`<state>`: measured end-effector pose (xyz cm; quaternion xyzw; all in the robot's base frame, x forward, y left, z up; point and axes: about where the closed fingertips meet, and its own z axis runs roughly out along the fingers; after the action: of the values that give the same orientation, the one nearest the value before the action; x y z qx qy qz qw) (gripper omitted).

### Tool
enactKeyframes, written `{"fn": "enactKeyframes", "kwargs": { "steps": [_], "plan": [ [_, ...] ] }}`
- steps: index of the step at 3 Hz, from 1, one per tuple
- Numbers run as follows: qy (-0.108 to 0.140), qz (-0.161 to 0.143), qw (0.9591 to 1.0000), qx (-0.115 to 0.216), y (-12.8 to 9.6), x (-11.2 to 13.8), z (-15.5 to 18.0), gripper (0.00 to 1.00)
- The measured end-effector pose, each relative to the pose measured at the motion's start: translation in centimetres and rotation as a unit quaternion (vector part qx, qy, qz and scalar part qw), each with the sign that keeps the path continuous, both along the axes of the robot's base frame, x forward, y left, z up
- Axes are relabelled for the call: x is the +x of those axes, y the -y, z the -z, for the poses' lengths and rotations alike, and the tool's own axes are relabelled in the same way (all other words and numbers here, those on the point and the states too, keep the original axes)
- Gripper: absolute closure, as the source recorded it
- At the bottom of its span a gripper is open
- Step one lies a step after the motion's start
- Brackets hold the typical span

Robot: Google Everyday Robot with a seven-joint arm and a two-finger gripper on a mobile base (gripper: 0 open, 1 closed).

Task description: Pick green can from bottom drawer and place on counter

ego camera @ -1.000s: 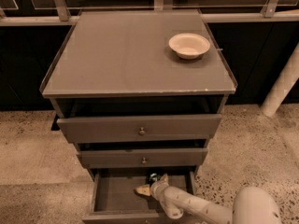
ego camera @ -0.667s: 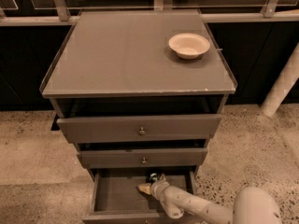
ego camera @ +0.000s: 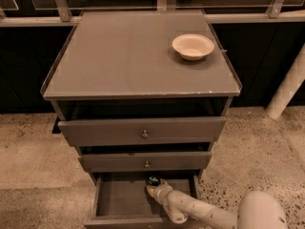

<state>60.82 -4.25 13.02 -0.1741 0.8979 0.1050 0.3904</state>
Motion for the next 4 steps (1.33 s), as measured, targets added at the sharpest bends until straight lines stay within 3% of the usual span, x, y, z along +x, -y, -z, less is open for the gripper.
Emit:
{"fn": "enactKeyframes", "kwargs": {
  "steps": [1, 2, 3, 4],
  "plan": [
    [0.0, 0.0, 1.0, 0.0, 0.0, 0.0, 0.0, 0.88],
    [0.0, 0.0, 1.0, 0.0, 0.0, 0.0, 0.0, 1.0],
    [0.002, -0.031, 0.9994, 0.018, 0.3, -0.6, -1.1, 1.0],
    [-0.001, -0.074, 0.996, 0.05, 2.9, -2.9, -3.6, 1.0]
  ]
}}
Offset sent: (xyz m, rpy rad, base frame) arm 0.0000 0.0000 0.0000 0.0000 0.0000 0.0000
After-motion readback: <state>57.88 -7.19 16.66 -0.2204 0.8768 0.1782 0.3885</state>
